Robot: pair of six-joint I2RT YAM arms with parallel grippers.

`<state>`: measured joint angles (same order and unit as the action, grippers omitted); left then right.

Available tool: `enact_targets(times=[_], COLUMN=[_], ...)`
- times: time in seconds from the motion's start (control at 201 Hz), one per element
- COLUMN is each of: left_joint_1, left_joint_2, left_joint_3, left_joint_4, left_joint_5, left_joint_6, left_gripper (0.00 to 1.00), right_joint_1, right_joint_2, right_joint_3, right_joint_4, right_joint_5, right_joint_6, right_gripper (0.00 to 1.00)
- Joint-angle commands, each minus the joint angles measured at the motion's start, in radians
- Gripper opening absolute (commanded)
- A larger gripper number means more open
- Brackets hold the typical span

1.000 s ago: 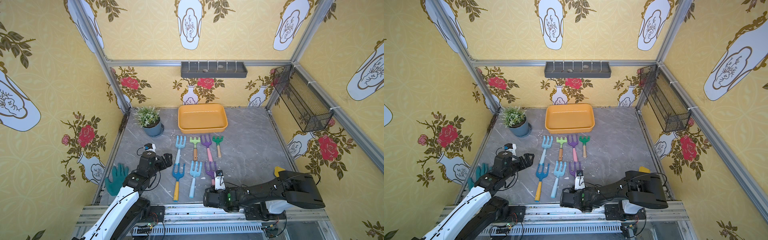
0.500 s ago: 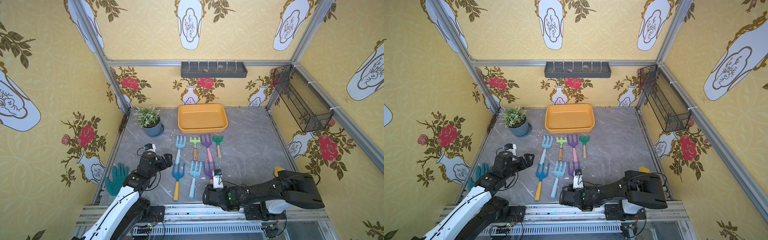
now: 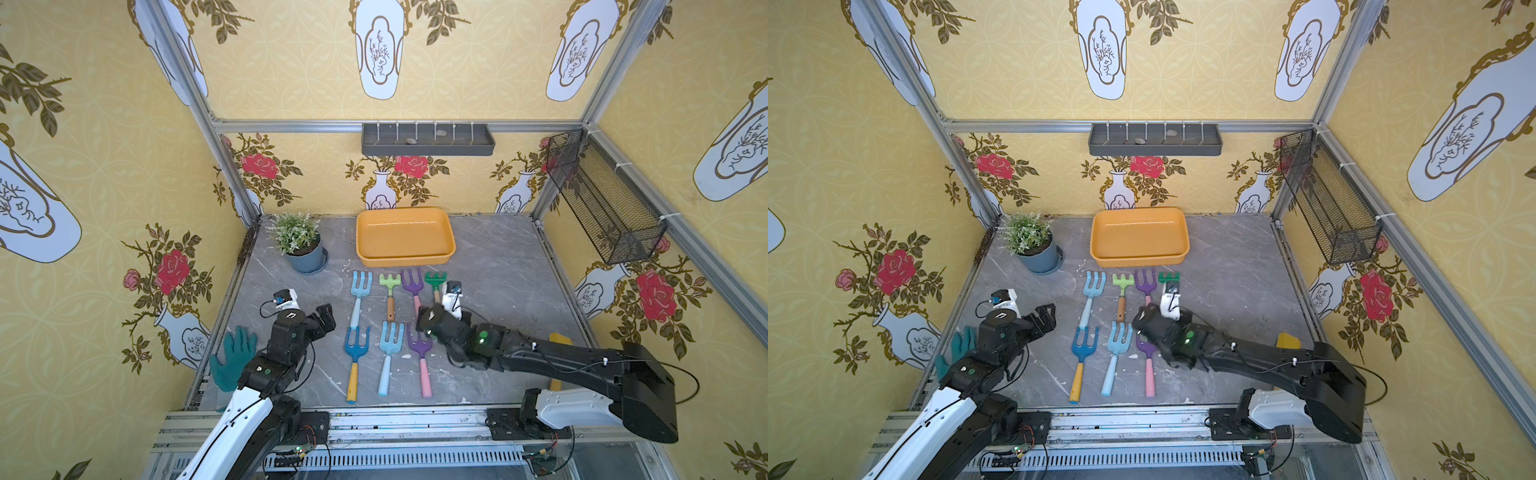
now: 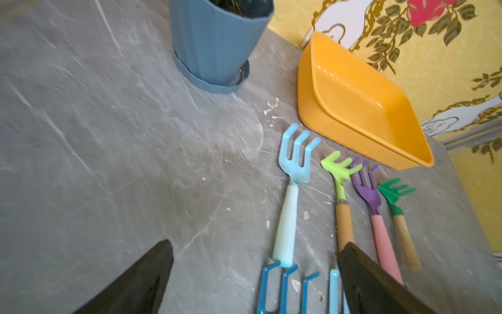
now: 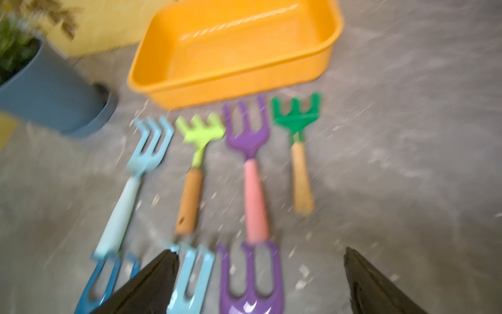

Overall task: Take the hand rake out of the storage box
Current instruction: Place the rake at the center of the board, then reset both arms

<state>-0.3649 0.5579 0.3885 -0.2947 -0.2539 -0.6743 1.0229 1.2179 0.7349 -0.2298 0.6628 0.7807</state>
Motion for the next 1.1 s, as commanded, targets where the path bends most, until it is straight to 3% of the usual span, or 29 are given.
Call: enact_targets(times=[0.0,0.09,0.204,0.249,0.294,0.368,0.413,0.443,0.478,0.523,0.568,0.647,0.732,0.797,0.851,0.911,0.951,1.001,1.041,1.09], left_joint_1=[0.002,0.019,0.100,0.132,0.180,0.215,0.231,0.269,0.299,0.337,0.341,0.345,0.380,0.381,0.381,0.381,0.381,0.383,0.380,0.380], left_joint_2=[0.026,0.165,0.316,0.345,0.370,0.382,0.390,0.406,0.378,0.328,0.319,0.292,0.358,0.410,0.492,0.570,0.610,0.687,0.752,0.709], left_joint_3=[0.004,-0.051,-0.013,-0.017,-0.011,-0.036,-0.103,-0.154,-0.149,-0.166,-0.200,-0.210,-0.268,-0.218,-0.217,-0.233,-0.230,-0.243,-0.274,-0.279], left_joint_4=[0.130,0.402,0.517,0.580,0.616,0.700,0.845,0.968,0.890,0.867,0.938,0.887,1.022,0.970,1.055,1.147,1.155,1.229,1.381,1.311], left_joint_5=[-0.198,-0.213,-0.146,-0.113,-0.060,-0.076,-0.088,-0.095,-0.103,-0.004,-0.014,-0.019,0.011,0.056,0.086,0.143,0.168,0.273,0.299,0.356], left_joint_6=[0.204,0.372,0.380,0.382,0.396,0.521,0.627,0.648,0.595,0.593,0.598,0.610,0.591,0.623,0.646,0.672,0.674,0.717,0.745,0.765], left_gripper=[1.00,1.00,1.00,1.00,1.00,1.00,1.00,1.00,1.00,1.00,1.00,1.00,1.00,1.00,1.00,1.00,1.00,1.00,1.00,1.00], right_joint_1=[-0.278,-0.559,-0.839,-0.895,-0.928,-0.940,-0.965,-1.030,-1.074,-1.116,-1.145,-1.157,-1.156,-1.142,-1.108,-1.067,-1.020,-1.008,-1.040,-1.136], right_joint_2=[-0.115,-0.173,-0.101,-0.042,-0.002,0.029,0.029,0.018,0.018,0.026,0.035,-0.021,-0.120,-0.141,-0.108,-0.026,-0.011,0.045,0.092,0.189], right_joint_3=[-0.129,-0.238,-0.306,-0.322,-0.280,-0.290,-0.343,-0.348,-0.373,-0.401,-0.443,-0.482,-0.474,-0.480,-0.513,-0.567,-0.515,-0.540,-0.566,-0.564], right_joint_4=[0.271,0.448,0.599,0.668,0.613,0.672,0.791,0.781,0.847,0.924,1.035,1.049,0.871,0.812,0.863,1.061,0.952,1.081,1.168,1.266], right_joint_5=[-0.155,-0.325,-0.520,-0.586,-0.632,-0.586,-0.514,-0.585,-0.633,-0.673,-0.744,-0.842,-0.790,-0.695,-0.646,-0.658,-0.602,-0.560,-0.599,-0.695], right_joint_6=[-0.347,-0.428,-0.556,-0.586,-0.584,-0.620,-0.578,-0.543,-0.514,-0.484,-0.481,-0.514,-0.538,-0.593,-0.622,-0.700,-0.720,-0.753,-0.732,-0.672], right_gripper=[0.98,0.98,0.97,0.97,0.97,0.97,0.97,0.97,0.98,0.97,0.97,0.98,0.97,0.98,0.98,0.97,0.98,0.98,0.97,0.97])
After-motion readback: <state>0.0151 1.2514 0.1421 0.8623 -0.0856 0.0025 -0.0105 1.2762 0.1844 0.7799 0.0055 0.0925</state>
